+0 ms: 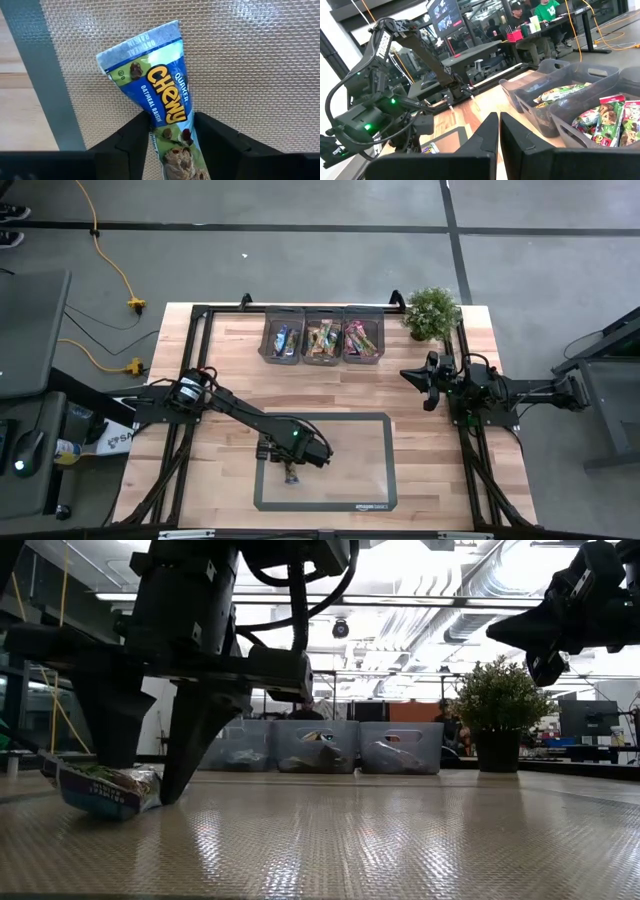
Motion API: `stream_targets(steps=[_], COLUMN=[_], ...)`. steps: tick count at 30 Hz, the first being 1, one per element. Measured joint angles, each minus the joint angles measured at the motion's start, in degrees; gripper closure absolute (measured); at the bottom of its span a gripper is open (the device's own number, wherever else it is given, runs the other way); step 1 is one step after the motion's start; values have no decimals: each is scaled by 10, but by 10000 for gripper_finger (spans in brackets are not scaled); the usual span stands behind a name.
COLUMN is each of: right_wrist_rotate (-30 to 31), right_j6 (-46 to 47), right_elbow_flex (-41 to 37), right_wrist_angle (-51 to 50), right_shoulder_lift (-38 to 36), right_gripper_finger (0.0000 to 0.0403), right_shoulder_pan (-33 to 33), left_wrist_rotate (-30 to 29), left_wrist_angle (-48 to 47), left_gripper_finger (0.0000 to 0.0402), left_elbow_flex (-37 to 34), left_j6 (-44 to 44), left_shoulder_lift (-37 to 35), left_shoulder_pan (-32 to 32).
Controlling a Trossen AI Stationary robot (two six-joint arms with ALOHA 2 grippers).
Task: Pick and place Granola Bars by type
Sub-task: Put the blue granola bar into the left black bin
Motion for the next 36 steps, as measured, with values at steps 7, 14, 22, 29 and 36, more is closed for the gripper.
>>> stream_targets(steps=[7,14,22,29,36], right_wrist_rotate=[0,0,0,0,0], right_j6=[0,0,0,0,0], right_elbow_flex=[0,0,0,0,0], right_wrist_angle=[0,0,0,0,0], right_shoulder_lift=[0,0,0,0,0], right_gripper_finger=[402,402,402,402,402], right_shoulder_pan=[0,0,0,0,0], left_wrist_rotate=[-2,2,11,-2,-34], left_wrist_angle=[6,5,2,-19,-29], left_gripper_finger=[294,321,333,341,343], left_elbow_flex=[0,0,0,-3,-4], left_j6=[0,15,28,31,61], left_shoulder_lift=[0,1,1,-14,-32], left_shoulder_pan=[0,0,0,0,0])
